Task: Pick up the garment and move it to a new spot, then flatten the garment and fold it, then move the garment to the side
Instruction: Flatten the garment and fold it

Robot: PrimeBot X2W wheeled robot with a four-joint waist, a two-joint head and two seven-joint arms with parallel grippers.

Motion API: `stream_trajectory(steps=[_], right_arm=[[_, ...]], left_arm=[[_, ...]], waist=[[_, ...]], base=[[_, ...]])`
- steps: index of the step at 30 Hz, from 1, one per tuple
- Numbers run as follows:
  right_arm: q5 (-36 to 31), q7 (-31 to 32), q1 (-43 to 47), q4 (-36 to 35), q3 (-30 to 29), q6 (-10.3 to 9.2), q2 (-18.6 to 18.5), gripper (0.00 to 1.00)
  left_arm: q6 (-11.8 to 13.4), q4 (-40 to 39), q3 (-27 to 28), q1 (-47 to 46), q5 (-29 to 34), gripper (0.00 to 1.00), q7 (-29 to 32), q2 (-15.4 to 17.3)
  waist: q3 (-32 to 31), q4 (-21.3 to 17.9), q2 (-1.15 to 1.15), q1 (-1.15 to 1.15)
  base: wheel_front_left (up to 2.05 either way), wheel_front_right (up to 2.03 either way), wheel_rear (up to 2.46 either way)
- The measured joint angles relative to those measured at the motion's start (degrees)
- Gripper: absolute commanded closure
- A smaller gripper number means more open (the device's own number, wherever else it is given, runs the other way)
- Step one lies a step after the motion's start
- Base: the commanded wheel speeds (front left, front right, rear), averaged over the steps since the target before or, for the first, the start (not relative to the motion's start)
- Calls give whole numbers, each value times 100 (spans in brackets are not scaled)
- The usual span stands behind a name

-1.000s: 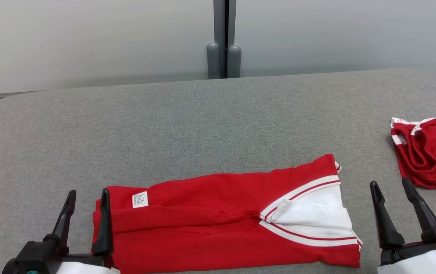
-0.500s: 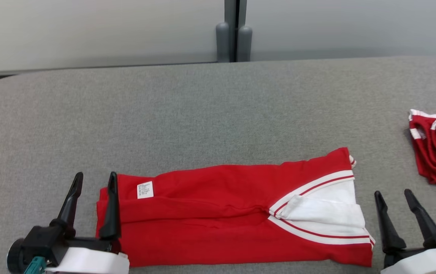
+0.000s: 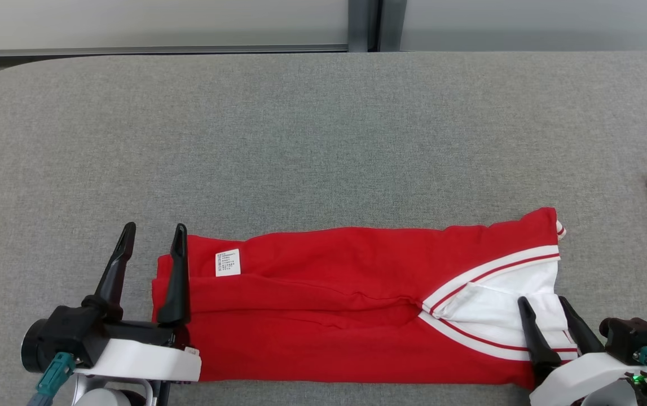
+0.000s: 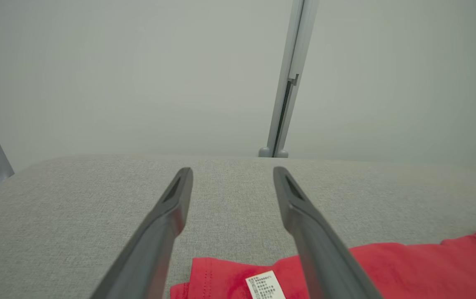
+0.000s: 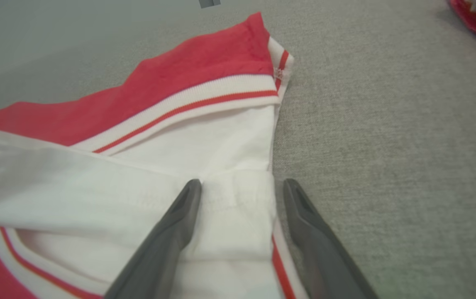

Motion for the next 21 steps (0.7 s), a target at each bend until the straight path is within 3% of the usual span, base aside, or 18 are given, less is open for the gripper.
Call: stream_trajectory(steps=[1, 3, 12, 21], right_arm=[[23, 1, -18, 30, 24, -1, -1, 61], [86, 1, -28, 46, 92, -1, 4, 100], [159, -105, 164, -158, -69, 11, -107, 100], [263, -105, 510, -315, -823, 9, -680, 100]], left_arm=[[0, 2, 23, 0, 5, 0, 0, -3], [-3, -3, 69, 2, 16, 0, -1, -27], [-7, -74, 255, 105, 102, 0, -1, -54], [-55, -109, 320, 232, 70, 0, -1, -99]], waist=[[-4, -3, 0, 0], [-19, -9, 0, 0], [-136, -142, 0, 0], [-358, -317, 0, 0]], base=[[0, 0, 0], [0, 0, 0], [0, 0, 0], [0, 0, 0]])
